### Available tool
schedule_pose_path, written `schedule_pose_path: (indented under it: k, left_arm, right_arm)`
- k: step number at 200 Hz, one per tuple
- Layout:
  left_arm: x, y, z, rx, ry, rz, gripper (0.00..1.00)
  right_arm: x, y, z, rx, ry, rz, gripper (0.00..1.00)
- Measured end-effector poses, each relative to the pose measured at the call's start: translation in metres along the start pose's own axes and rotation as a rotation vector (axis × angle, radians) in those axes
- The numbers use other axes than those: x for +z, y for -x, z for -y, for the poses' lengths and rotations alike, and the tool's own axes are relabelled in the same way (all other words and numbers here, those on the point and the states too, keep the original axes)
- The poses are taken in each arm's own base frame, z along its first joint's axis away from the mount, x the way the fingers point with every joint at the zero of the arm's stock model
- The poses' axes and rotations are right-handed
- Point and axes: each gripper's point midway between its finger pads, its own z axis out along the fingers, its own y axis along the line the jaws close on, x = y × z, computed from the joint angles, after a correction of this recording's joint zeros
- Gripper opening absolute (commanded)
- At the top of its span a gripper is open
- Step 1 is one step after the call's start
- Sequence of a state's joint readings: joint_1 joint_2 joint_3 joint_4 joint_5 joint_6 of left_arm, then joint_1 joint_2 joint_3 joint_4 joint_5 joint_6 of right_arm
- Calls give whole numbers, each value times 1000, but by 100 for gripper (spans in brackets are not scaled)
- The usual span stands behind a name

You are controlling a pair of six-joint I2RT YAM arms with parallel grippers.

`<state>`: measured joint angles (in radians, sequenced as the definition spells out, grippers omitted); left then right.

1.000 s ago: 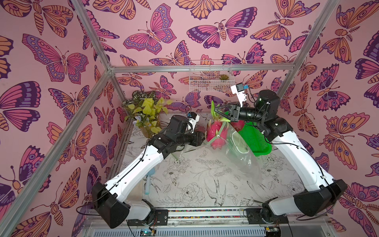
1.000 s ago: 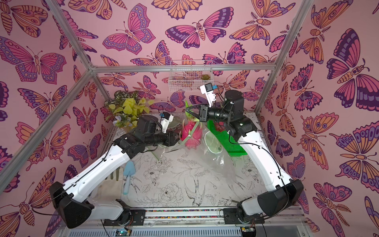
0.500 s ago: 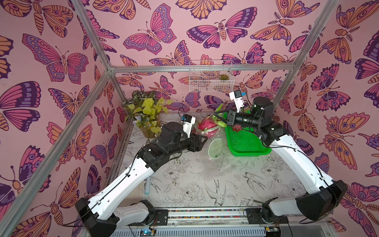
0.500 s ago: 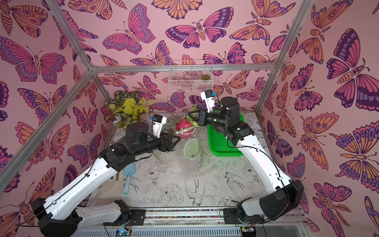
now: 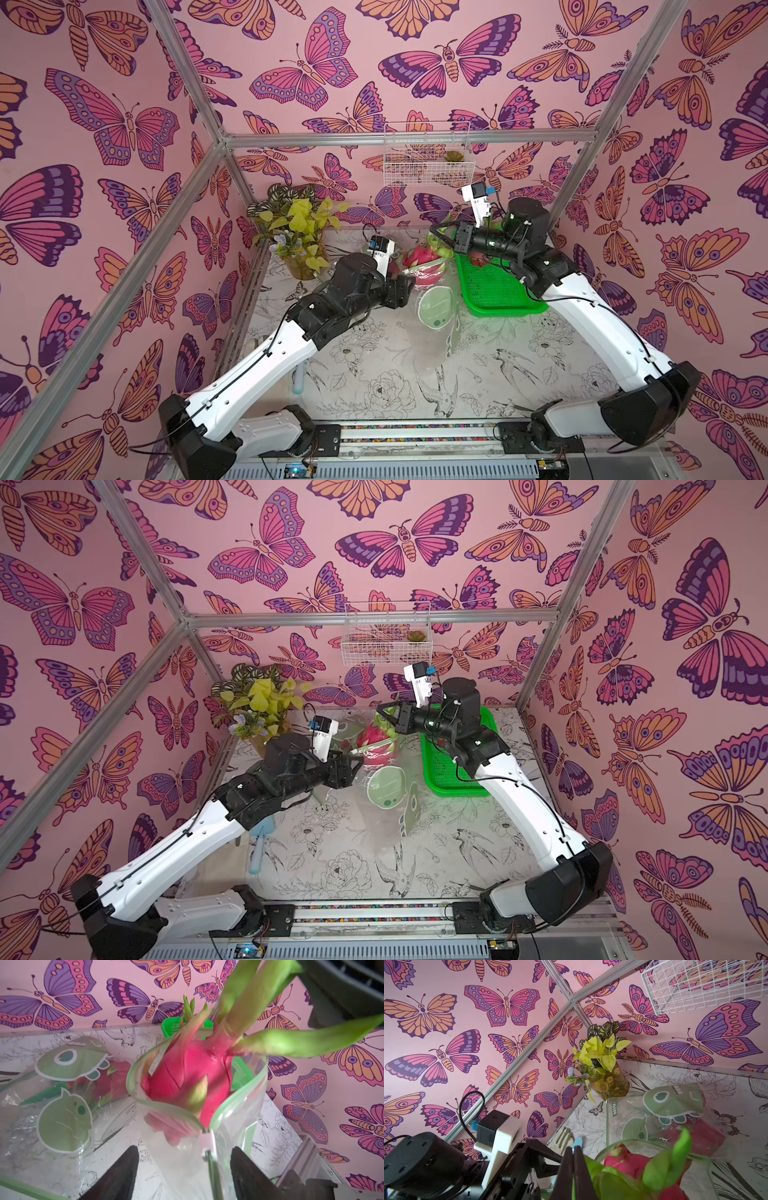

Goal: Open the zip-top bag and take out the dragon fruit
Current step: Pick up the dragon fruit from the zipper food storage bag.

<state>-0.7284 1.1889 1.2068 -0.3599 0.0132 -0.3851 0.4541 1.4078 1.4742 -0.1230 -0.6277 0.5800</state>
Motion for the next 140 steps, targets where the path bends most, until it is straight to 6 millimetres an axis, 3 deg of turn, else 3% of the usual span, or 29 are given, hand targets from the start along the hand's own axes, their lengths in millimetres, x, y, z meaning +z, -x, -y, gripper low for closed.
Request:
schedule_pose_path:
  k: [25,47,77,140]
  left_arm:
    - [10,1,4,6,-48,9,25]
    - [19,-8,10,12,-100,-14,3]
    - [26,-22,17,34,-162,-49,0]
    - [38,-40,30,89,-244,-104,0]
  right_arm:
    - [0,0,0,0,-2,1,0]
    - [0,1,1,0,-7,3,0]
    - [1,2,5,4,-24,9,0]
    - [4,26,4,29,-50,72,0]
